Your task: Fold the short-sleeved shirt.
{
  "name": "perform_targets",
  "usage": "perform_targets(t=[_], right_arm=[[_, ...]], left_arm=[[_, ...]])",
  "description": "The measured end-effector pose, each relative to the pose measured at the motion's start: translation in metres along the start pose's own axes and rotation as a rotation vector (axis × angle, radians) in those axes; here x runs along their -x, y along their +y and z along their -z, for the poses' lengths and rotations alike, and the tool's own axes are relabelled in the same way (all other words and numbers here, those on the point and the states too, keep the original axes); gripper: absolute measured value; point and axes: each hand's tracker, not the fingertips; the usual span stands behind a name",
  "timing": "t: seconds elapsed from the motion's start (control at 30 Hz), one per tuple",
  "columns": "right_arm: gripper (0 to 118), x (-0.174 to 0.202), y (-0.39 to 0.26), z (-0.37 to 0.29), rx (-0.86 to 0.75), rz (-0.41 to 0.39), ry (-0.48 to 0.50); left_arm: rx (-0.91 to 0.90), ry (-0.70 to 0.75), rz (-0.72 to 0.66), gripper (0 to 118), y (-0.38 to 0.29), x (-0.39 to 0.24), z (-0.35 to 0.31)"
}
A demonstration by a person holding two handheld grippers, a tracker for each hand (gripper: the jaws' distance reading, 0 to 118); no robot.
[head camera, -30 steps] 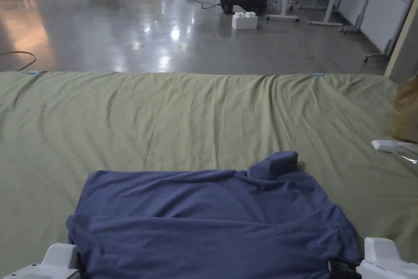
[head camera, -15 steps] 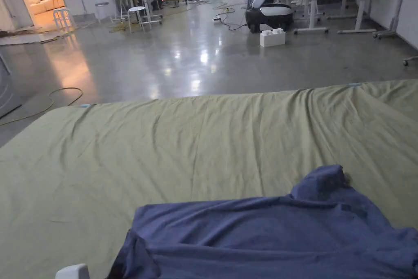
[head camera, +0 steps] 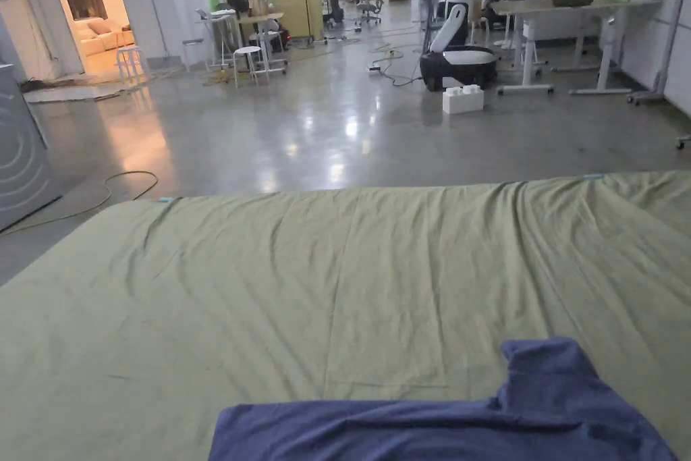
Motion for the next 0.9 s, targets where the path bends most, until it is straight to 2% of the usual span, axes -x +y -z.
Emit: perform_targets(t=[0.07, 0.13, 0.23, 0.3, 0.4, 0.5, 0.57, 0.63, 0.67, 0.7, 0.73, 0.77, 0.8, 0.83, 0.87, 0.9], right_arm=[[64, -0.002, 0.008, -0.017, -0.038, -0.027, 0.024], [64, -0.002, 0.023, -0.042, -0.122, -0.061, 0.048], [64, 0.001, 0.045, -0.091, -0.317, -0.107, 0.074], [64, 0.007, 0.056, -0.126, -0.453, -0.111, 0.091], [64, 0.019, 0.062, -0.167, -0.609, -0.111, 0.108], [64, 0.032, 0.057, -0.19, -0.694, -0.132, 0.104], [64, 0.038, 0.049, -0.194, -0.69, -0.14, 0.098], [64, 0.044, 0.042, -0.197, -0.704, -0.18, 0.106], [64, 0.046, 0.036, -0.195, -0.651, -0.155, 0.129], [61, 0.048, 0.031, -0.193, -0.645, -0.142, 0.137], [52, 0.051, 0.028, -0.195, -0.673, -0.155, 0.139], [37, 0.054, 0.024, -0.196, -0.678, -0.151, 0.154], [11, 0.056, 0.022, -0.197, -0.686, -0.143, 0.163], [4, 0.057, 0.021, -0.198, -0.693, -0.14, 0.162], [4, 0.058, 0.022, -0.201, -0.707, -0.151, 0.175], [3, 0.058, 0.021, -0.198, -0.656, -0.115, 0.203]], left_arm=[[-0.099, -0.041, 0.032, 81, 0.014, -0.011, -0.029], [-0.241, -0.015, 0.123, 82, 0.031, -0.03, -0.066], [-0.449, -0.05, 0.247, 86, 0.05, -0.066, -0.13], [-0.583, -0.068, 0.306, 91, 0.053, -0.09, -0.169], [-0.769, -0.063, 0.341, 91, 0.047, -0.117, -0.214], [-0.792, -0.068, 0.331, 90, 0.039, -0.132, -0.238], [-0.782, -0.062, 0.335, 87, 0.032, -0.138, -0.247], [-0.764, -0.062, 0.366, 84, 0.024, -0.139, -0.249], [-0.758, -0.069, 0.388, 78, 0.019, -0.14, -0.25], [-0.754, -0.082, 0.413, 66, 0.015, -0.14, -0.252], [-0.751, -0.109, 0.447, 56, 0.013, -0.14, -0.251], [-0.75, -0.137, 0.458, 44, 0.01, -0.138, -0.25], [-0.744, -0.142, 0.456, 20, 0.007, -0.137, -0.251], [-0.731, -0.123, 0.44, 3, 0.007, -0.138, -0.251], [-0.746, -0.11, 0.42, 1, 0.006, -0.135, -0.251], [-0.744, -0.126, 0.402, 0, 0.006, -0.132, -0.253]])
